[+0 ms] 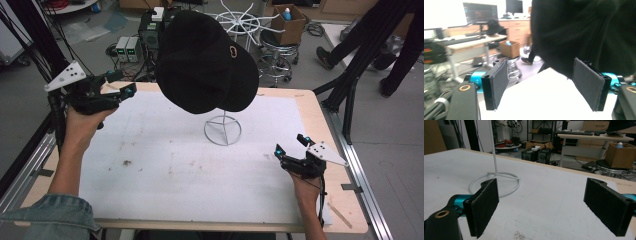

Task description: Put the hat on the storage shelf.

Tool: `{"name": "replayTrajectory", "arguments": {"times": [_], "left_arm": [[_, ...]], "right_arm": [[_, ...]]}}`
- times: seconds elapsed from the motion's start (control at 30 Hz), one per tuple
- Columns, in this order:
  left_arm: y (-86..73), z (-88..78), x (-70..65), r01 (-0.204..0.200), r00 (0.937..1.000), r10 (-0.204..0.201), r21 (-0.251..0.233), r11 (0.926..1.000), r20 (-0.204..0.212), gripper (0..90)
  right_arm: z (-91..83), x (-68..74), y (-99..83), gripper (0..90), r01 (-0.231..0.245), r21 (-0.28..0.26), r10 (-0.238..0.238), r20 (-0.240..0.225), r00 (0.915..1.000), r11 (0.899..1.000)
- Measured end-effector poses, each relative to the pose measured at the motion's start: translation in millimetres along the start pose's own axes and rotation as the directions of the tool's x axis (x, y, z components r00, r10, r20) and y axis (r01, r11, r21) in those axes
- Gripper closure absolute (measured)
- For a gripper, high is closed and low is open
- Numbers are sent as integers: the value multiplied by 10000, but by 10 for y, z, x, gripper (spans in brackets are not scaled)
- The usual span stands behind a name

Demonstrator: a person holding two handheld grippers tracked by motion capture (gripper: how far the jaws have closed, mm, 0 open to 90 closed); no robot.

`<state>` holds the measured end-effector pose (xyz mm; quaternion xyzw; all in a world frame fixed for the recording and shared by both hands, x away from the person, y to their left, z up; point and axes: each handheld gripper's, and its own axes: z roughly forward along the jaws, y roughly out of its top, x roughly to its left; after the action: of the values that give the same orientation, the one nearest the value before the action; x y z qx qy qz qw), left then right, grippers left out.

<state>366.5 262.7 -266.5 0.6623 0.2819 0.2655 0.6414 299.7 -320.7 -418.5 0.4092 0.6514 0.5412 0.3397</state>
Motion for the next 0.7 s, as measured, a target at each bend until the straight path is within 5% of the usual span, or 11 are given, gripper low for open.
{"name": "replayTrajectory", "arguments": {"times": [0.27, 0.7], "left_arm": [[-336, -238, -128, -340, 9917, 380, 345, 9988, -1226, 235], [-812, -542, -271, 47, 9724, 9, 233, 9997, -2332, 209]], "right_arm": [[75, 36, 14, 116, -51, -8, 51, -85, 10000, 10000], [119, 82, 28, 111, -2, -49, 2, -55, 10000, 10000]]}}
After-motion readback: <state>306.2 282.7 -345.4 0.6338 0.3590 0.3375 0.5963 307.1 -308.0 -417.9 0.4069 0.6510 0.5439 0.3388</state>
